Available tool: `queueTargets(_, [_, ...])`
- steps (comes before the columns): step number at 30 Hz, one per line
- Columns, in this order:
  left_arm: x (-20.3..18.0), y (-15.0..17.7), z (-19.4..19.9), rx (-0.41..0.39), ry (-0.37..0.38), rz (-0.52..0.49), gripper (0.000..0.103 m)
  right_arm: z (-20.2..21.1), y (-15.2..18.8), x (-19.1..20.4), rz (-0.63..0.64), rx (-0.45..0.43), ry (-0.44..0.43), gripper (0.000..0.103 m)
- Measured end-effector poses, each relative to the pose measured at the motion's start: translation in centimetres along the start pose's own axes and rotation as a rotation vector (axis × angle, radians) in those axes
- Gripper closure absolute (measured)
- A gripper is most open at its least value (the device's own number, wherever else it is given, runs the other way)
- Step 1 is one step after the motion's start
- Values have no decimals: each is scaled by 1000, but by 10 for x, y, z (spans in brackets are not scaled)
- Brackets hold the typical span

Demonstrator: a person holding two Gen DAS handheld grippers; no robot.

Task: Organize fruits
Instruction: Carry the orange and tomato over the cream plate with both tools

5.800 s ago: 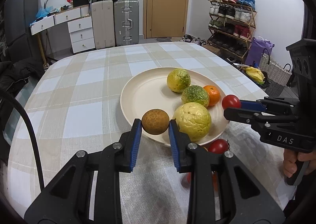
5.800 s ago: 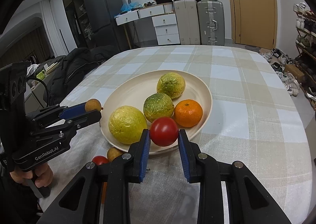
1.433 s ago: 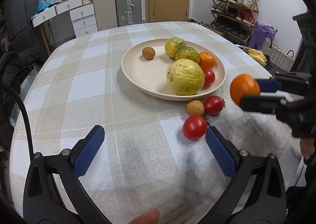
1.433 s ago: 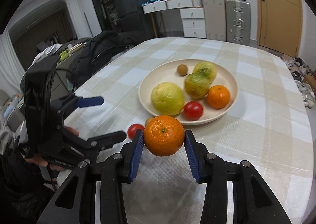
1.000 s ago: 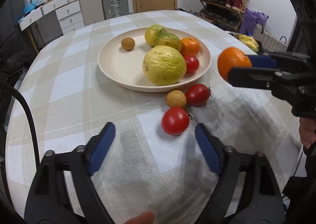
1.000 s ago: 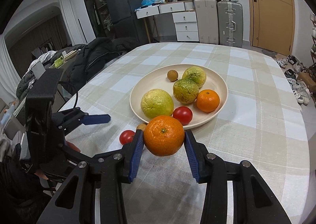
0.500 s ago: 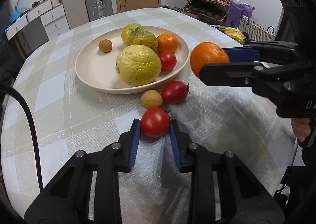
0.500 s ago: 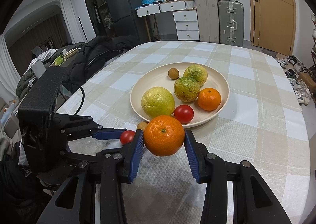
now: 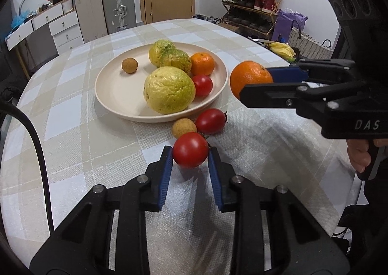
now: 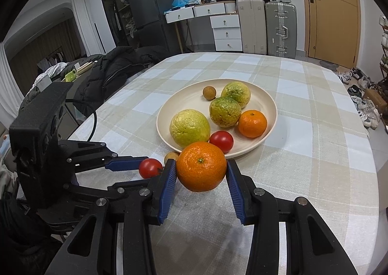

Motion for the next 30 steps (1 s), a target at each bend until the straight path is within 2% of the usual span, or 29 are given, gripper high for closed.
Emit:
queueTargets(14, [23,-19,42,-128,-48,61,76,2,-3,-10,-24,-29,25,60])
queueTargets(30, [35,-26,39,-157,-91,83,76,2,-6,-29,-85,-57,85,60])
Point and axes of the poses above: each gripper's, at about its wrist camera, not at the fingertips, and z roughly against the way its jaws point, x to its left, y to its underside, the point moved 6 cm from there along -z, roughly the way its jaws point
